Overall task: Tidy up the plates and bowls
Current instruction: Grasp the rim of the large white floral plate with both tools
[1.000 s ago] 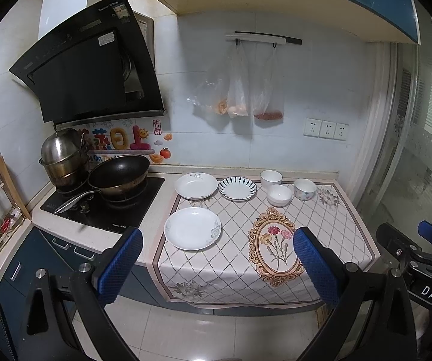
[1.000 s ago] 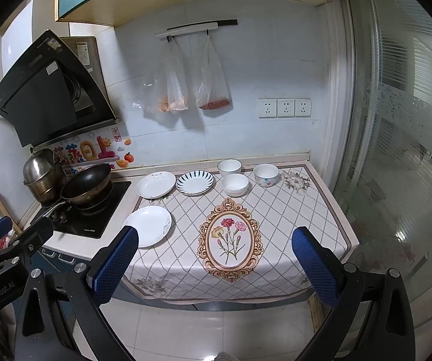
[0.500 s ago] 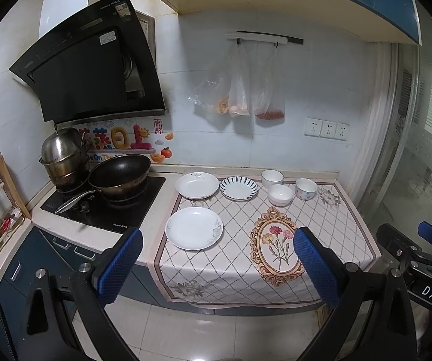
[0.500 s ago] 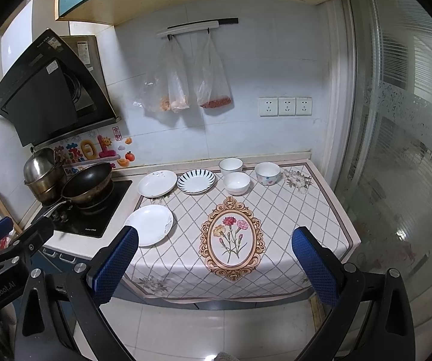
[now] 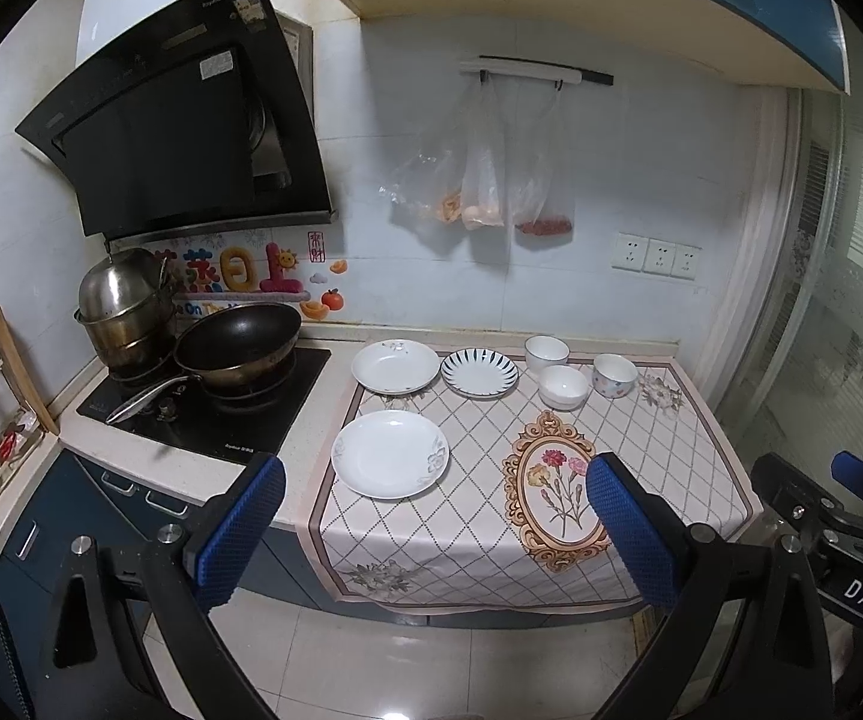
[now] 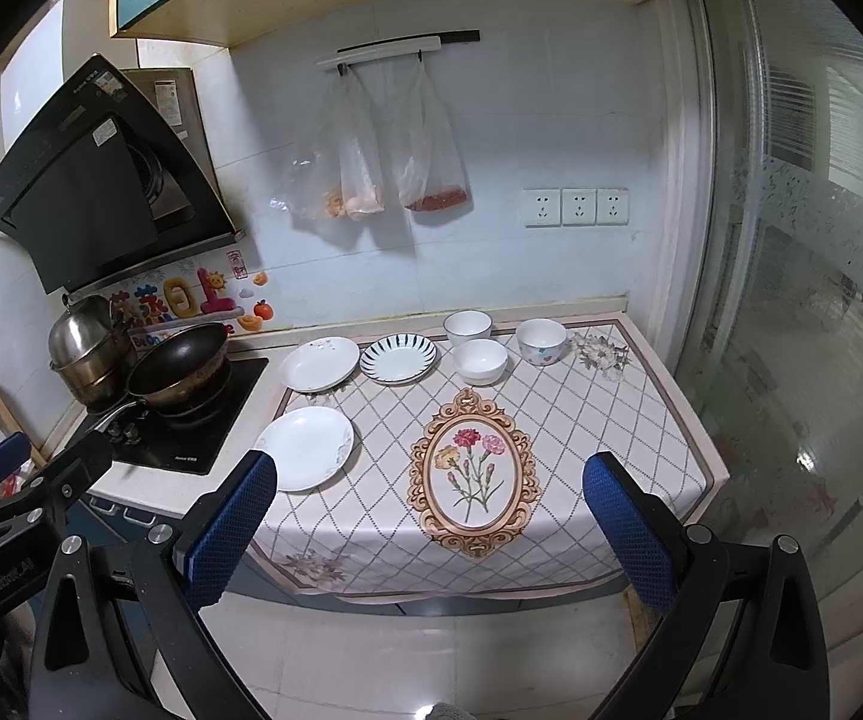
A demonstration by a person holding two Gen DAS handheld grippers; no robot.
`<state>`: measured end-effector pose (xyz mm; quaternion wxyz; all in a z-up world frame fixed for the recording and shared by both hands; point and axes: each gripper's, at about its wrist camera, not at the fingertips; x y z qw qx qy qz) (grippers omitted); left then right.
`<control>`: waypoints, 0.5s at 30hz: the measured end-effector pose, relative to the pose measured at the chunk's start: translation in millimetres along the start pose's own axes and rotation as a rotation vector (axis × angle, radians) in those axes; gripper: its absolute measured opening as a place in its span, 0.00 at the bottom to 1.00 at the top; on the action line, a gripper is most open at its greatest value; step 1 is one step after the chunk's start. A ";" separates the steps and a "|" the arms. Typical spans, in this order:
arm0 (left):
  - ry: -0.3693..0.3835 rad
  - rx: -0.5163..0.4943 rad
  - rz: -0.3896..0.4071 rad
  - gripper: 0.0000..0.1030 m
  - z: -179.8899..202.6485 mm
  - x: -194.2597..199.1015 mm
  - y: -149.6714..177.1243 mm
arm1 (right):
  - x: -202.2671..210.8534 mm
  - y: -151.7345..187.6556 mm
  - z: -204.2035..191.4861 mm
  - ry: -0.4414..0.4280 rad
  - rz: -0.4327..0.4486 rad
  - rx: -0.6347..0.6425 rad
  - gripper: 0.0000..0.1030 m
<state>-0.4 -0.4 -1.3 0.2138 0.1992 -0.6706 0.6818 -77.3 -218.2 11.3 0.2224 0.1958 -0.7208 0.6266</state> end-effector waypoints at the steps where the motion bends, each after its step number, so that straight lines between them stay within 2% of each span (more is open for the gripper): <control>1: -0.001 0.002 0.000 1.00 -3.7 -2.9 0.3 | -2.3 -0.5 -0.9 -0.001 0.000 -0.005 1.00; 5: -0.021 -0.004 0.012 1.00 -26.2 -26.2 3.0 | -18.9 3.0 -6.7 -0.062 0.037 -0.029 1.00; 7: -0.049 0.002 -0.006 1.00 -40.6 -47.7 6.2 | -34.1 5.0 -11.9 -0.076 0.029 -0.024 1.00; 10: -0.108 0.020 -0.051 1.00 -61.0 -87.7 10.1 | -77.4 8.3 -21.7 -0.094 -0.033 -0.023 1.00; 15: -0.198 0.060 -0.152 1.00 -93.9 -170.0 19.3 | -189.7 10.5 -40.7 -0.208 -0.222 -0.043 1.00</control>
Point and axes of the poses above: each gripper's, at about its wrist camera, not at the fingertips, and x roughly against the way its jaws point, z to its right, y to its underside
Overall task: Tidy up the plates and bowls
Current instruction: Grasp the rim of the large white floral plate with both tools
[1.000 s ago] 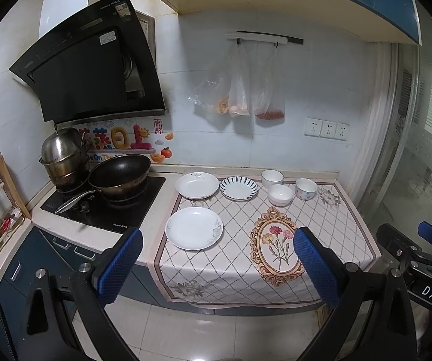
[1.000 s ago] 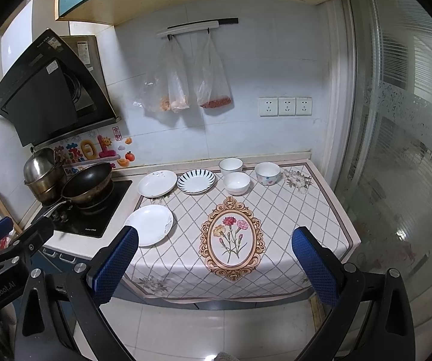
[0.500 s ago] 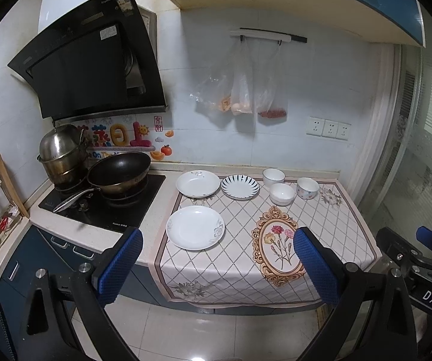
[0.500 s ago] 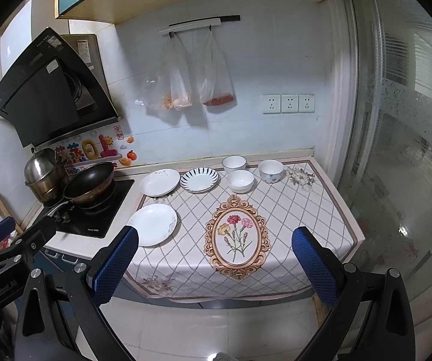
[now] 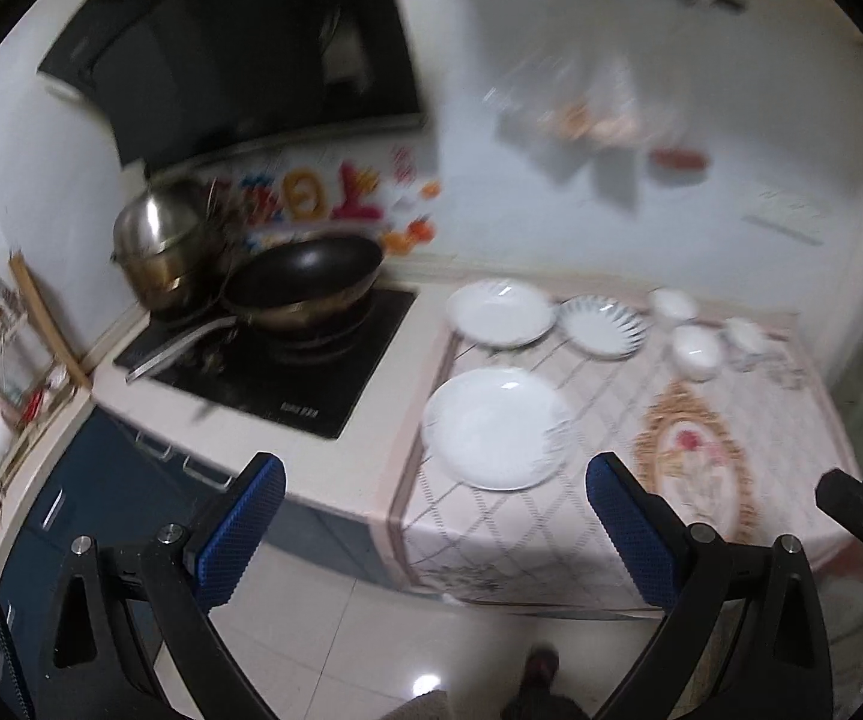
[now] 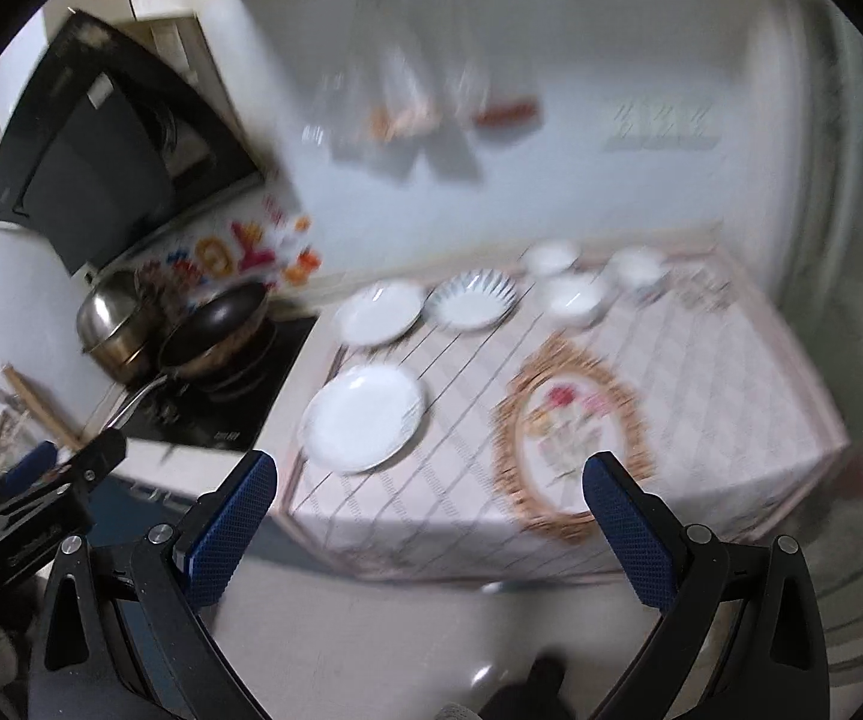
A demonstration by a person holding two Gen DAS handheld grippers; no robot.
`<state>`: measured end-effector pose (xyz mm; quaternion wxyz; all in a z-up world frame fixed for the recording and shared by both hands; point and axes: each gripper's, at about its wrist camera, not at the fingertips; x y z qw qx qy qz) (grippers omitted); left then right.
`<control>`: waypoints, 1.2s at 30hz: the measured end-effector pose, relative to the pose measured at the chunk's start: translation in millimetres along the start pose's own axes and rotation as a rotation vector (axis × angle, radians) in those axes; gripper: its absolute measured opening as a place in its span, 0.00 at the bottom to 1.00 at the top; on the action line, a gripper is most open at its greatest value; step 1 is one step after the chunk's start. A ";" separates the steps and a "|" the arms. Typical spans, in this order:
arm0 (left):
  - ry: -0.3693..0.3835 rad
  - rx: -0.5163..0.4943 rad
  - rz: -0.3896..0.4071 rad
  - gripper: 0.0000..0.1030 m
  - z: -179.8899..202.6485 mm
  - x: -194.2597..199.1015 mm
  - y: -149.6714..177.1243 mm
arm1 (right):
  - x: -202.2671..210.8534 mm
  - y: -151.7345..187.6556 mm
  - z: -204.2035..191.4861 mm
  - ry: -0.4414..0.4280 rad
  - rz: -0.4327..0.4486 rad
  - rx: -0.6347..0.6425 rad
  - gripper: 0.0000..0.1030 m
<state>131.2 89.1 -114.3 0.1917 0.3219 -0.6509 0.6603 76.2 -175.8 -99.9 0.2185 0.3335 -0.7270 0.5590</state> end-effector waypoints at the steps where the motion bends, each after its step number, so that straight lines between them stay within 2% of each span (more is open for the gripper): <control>1: -0.021 0.006 -0.029 1.00 -1.7 -21.5 -1.6 | -22.6 -4.6 1.5 -0.017 -0.029 -0.001 1.00; 5: -0.061 0.035 -0.170 0.97 -4.5 -106.2 -7.8 | -118.2 -27.9 11.0 -0.078 -0.130 -0.005 1.00; 10: -0.059 0.095 -0.371 0.91 -1.1 -210.9 -12.2 | -235.3 -53.2 31.2 -0.166 -0.286 -0.048 0.97; 15: -0.040 0.154 -0.519 0.87 0.4 -291.7 -11.1 | -357.1 -66.6 50.4 -0.226 -0.471 -0.078 0.90; 17: -0.043 0.181 -0.562 0.83 -2.8 -319.3 -10.7 | -393.1 -67.5 55.5 -0.244 -0.517 -0.080 0.84; 18: -0.046 0.189 -0.576 0.79 -4.7 -329.4 -10.5 | -418.7 -66.6 57.5 -0.254 -0.561 -0.082 0.77; 21: -0.039 0.211 -0.617 0.64 -6.7 -357.4 -9.6 | -461.4 -60.7 59.7 -0.287 -0.647 -0.105 0.65; 23: -0.015 0.222 -0.639 0.53 -7.8 -372.1 -8.1 | -483.3 -58.0 60.2 -0.322 -0.677 -0.122 0.59; 27: 0.037 0.229 -0.687 0.31 -10.0 -391.7 -0.8 | -507.9 -54.9 49.5 -0.352 -0.709 -0.104 0.38; 29: 0.045 0.233 -0.689 0.29 -10.2 -392.8 1.6 | -510.7 -53.0 43.0 -0.354 -0.724 -0.094 0.26; 30: 0.047 0.230 -0.681 0.29 -9.6 -391.4 1.2 | -513.5 -51.9 39.0 -0.360 -0.730 -0.084 0.16; 31: 0.047 0.222 -0.674 0.28 -8.8 -389.0 1.0 | -514.7 -51.0 34.7 -0.347 -0.731 -0.064 0.14; 36: 0.048 0.200 -0.661 0.26 -2.4 -380.7 0.8 | -506.7 -50.1 25.9 -0.313 -0.694 -0.016 0.13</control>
Point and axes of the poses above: each gripper's, at about its wrist camera, not at the fingertips, and x roughly against the way its jaws point, z to its right, y to its underside
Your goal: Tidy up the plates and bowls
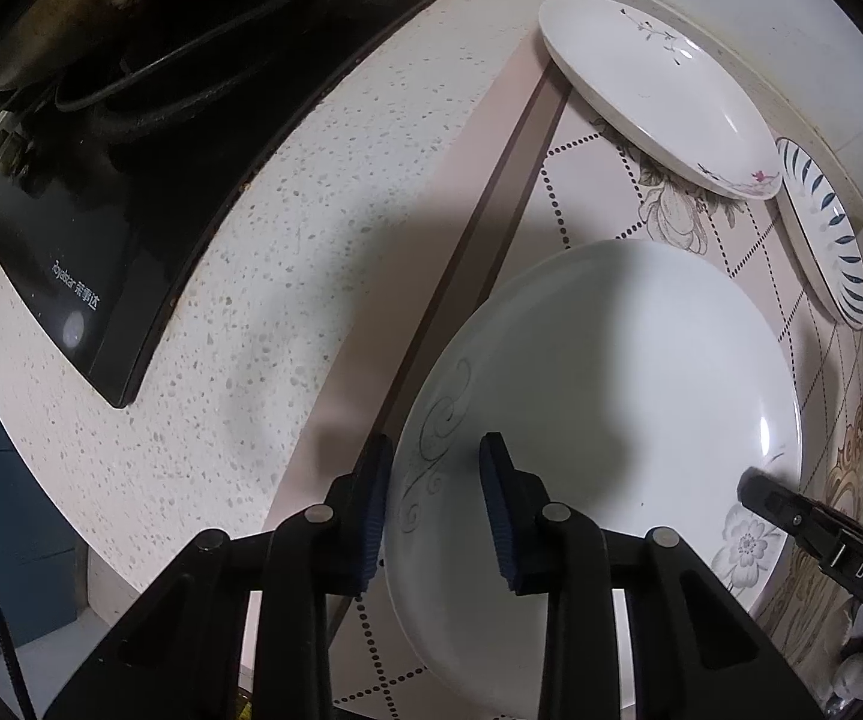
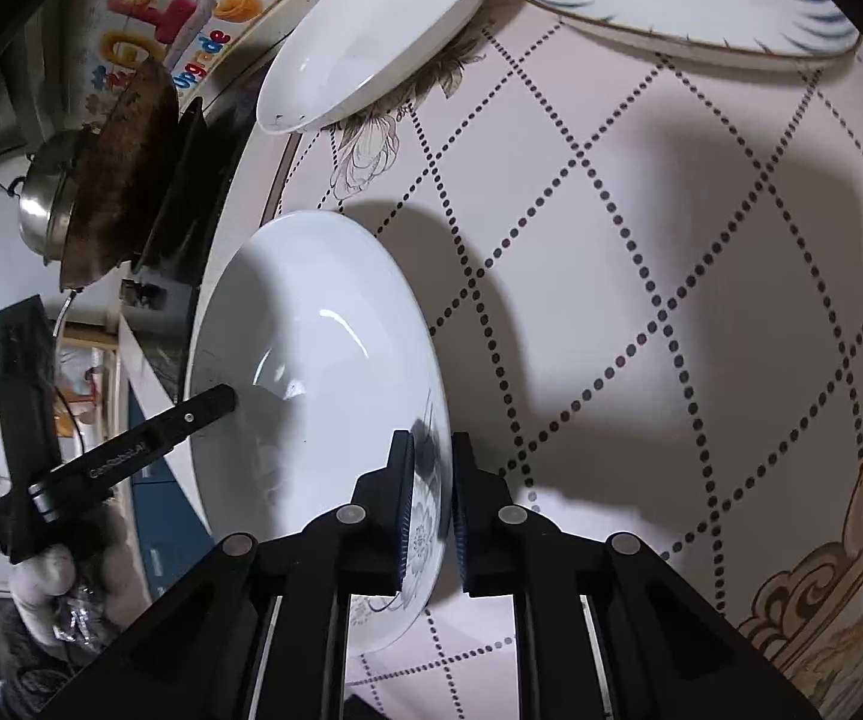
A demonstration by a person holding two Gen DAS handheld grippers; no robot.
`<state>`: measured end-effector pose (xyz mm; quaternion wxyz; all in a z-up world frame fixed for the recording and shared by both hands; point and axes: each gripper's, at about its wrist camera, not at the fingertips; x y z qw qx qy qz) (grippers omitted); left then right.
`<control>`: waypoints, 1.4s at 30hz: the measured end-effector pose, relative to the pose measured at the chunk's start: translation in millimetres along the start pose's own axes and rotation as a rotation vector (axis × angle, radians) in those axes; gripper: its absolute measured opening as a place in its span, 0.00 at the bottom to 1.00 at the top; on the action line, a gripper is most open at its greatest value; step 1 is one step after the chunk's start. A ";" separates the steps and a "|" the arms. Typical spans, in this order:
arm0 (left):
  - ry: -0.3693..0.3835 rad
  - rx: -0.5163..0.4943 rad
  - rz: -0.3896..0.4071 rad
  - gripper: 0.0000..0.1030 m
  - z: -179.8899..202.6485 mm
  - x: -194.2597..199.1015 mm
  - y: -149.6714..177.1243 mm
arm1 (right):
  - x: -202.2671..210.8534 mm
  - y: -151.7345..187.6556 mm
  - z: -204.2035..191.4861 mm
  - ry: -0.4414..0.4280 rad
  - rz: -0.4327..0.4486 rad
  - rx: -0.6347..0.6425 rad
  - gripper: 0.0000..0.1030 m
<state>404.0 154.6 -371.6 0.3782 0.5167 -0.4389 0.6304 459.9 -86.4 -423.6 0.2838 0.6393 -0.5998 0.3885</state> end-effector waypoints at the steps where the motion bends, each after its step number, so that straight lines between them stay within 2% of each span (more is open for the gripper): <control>1: 0.000 -0.005 0.002 0.25 2.2 1.7 1.6 | 0.2 0.2 -0.7 0.006 0.003 0.004 0.13; 10: -0.006 -0.069 0.046 0.23 36.4 26.1 24.1 | 28.0 6.3 15.2 0.012 0.038 0.018 0.13; 21: 0.049 -0.178 0.069 0.23 91.1 40.5 34.4 | 101.8 23.5 49.1 0.018 0.161 -0.037 0.13; 30: 0.083 -0.269 0.031 0.23 145.3 14.1 30.8 | 137.6 44.4 98.6 0.046 0.219 -0.120 0.13; 42: 0.072 -0.342 -0.002 0.23 178.0 -6.2 39.9 | 138.9 73.1 134.9 0.063 0.227 -0.223 0.13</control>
Point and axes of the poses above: each gripper's, at about its wrist camera, not at the fingertips, and x roughly against the way its jaws point, z to its right, y to its underside
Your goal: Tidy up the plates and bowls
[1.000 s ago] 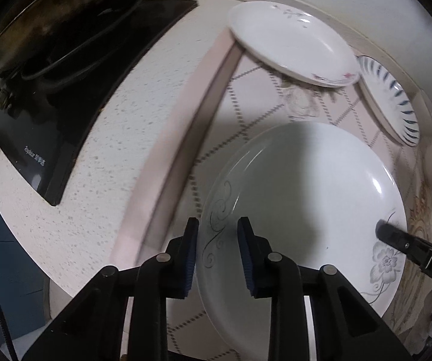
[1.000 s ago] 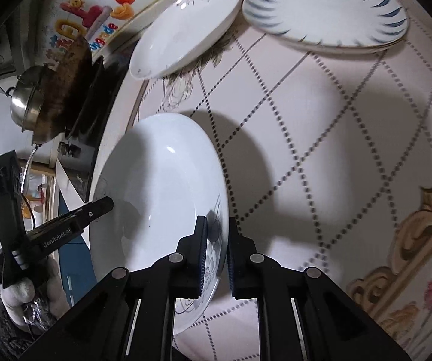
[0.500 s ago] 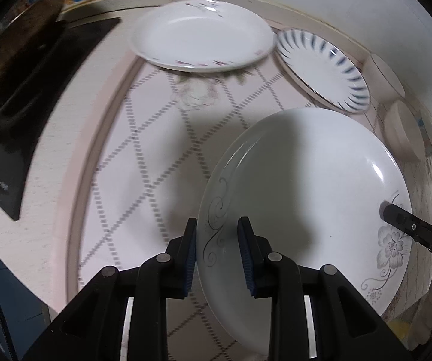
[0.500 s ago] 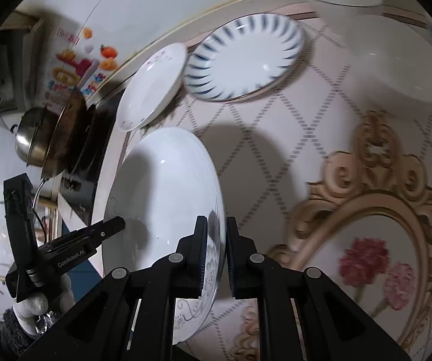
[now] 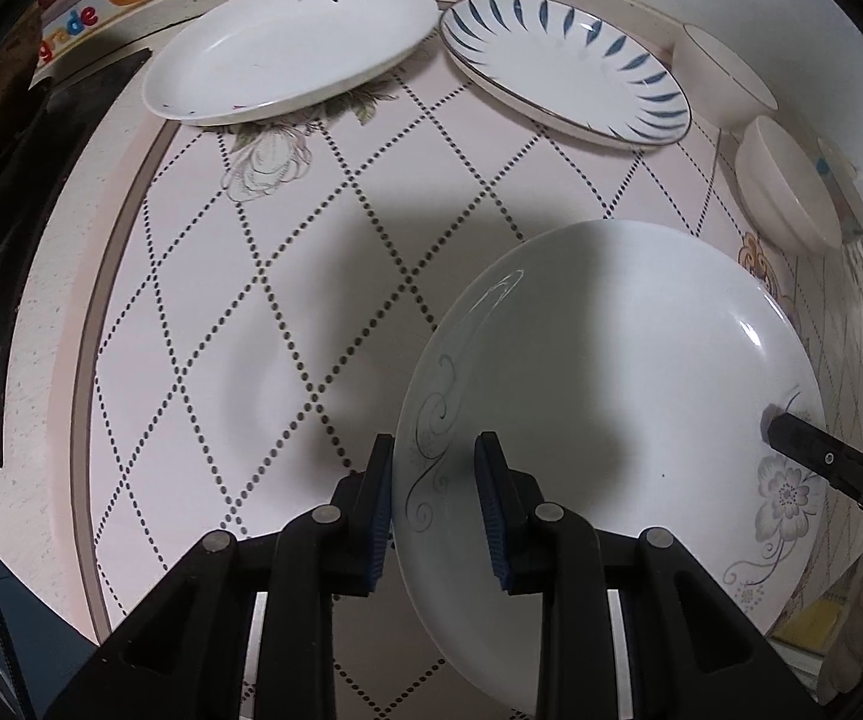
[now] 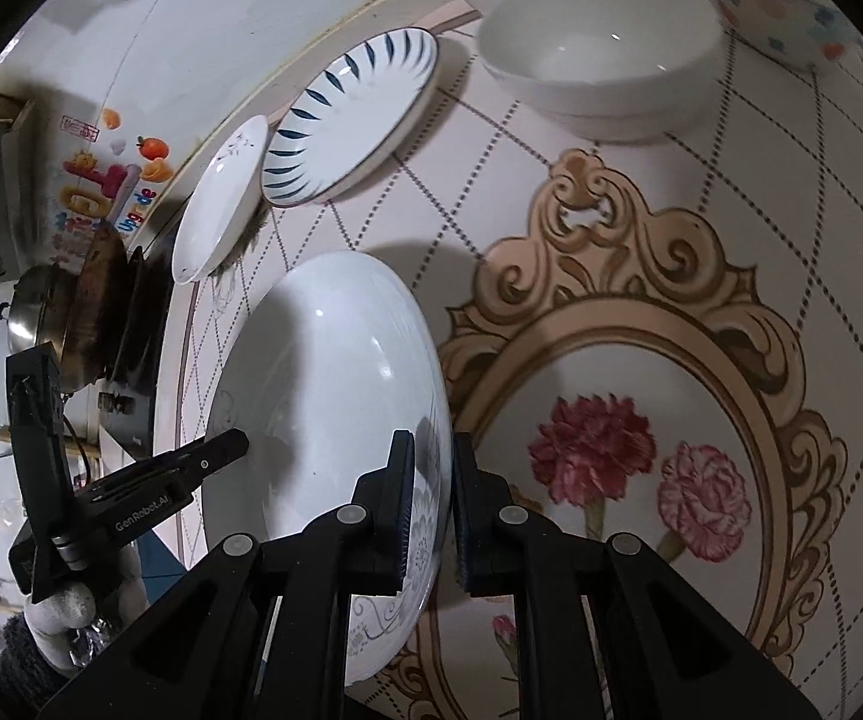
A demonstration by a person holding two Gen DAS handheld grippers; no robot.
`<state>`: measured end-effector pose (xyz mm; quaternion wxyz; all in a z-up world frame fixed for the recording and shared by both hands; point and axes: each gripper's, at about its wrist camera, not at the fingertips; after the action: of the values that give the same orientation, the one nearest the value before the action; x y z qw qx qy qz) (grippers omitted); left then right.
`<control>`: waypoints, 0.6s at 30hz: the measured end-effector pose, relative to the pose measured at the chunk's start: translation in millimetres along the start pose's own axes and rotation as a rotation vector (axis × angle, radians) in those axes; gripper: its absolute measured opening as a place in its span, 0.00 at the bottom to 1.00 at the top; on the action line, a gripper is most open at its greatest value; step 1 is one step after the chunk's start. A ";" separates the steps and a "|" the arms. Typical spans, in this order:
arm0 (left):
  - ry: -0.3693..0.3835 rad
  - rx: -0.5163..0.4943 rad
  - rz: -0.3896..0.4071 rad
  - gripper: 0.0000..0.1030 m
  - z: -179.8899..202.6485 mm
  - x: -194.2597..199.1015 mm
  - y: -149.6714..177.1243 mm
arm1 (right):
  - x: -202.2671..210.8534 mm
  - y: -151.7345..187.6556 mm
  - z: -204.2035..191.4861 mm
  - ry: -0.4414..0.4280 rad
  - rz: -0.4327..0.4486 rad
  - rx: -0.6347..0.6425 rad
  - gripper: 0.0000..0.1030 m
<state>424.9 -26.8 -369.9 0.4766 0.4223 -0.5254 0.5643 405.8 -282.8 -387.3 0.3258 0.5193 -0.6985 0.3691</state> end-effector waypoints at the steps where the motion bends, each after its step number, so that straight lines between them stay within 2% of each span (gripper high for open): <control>1: -0.003 -0.003 -0.002 0.23 1.7 -1.5 -0.4 | -0.2 1.1 2.2 0.000 -0.001 -0.002 0.13; 14: -0.053 -0.035 0.017 0.24 22.2 -7.3 0.7 | -14.2 10.0 15.2 0.017 -0.066 -0.024 0.14; 18: -0.047 -0.025 -0.006 0.24 22.3 -3.9 -3.1 | -17.7 6.6 19.1 0.003 -0.120 -0.060 0.15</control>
<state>428.2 -49.3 -371.1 0.4711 0.4310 -0.5424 0.5460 402.4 -289.4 -413.2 0.3639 0.5497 -0.6763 0.3285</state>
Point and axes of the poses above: each gripper's, at about its wrist camera, not at the fingertips, and x roughly against the way its jaws point, z to its right, y to its underside
